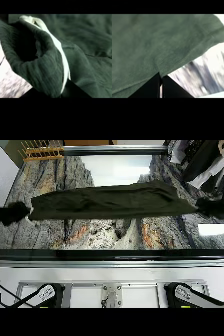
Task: Fold the clothes and pants, and hang the long-sleeved shirts on hangers.
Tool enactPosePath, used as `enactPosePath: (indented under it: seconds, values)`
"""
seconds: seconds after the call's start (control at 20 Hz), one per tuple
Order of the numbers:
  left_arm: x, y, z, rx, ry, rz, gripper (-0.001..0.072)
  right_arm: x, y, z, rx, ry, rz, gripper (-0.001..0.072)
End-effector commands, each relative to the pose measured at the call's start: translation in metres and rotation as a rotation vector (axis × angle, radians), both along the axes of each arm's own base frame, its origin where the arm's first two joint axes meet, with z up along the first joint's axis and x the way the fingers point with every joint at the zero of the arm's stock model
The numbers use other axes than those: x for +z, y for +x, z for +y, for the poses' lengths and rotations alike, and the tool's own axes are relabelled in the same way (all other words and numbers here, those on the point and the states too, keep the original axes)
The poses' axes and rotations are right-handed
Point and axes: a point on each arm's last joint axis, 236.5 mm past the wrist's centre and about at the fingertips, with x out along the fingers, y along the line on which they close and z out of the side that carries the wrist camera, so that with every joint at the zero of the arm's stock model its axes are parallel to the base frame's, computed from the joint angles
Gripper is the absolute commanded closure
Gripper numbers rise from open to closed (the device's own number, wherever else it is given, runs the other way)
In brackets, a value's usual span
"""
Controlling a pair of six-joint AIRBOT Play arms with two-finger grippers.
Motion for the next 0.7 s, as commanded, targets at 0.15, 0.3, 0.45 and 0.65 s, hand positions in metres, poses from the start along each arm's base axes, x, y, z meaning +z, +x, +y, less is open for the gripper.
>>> enactPosePath:
  seconds: [0.15, 0.3, 0.45, 0.65]
  values:
    - [-0.087, -0.094, -0.011, -0.032, -0.039, 0.138, 0.0687, -0.091, -0.114, 0.013, -0.028, 0.055, 0.226, 0.0693]
    - [-0.095, -0.103, -0.005, 0.005, -0.048, 0.147, 0.0687, -0.095, -0.124, 0.014, -0.039, 0.072, 0.258, 0.0692]
    - [-0.095, -0.102, -0.004, 0.007, -0.047, 0.146, 0.0687, -0.095, -0.129, 0.017, -0.034, 0.086, 0.281, 0.0692]
    - [-0.094, -0.102, -0.006, 0.003, -0.048, 0.146, 0.0687, -0.095, -0.14, 0.025, -0.023, 0.116, 0.324, 0.0182]
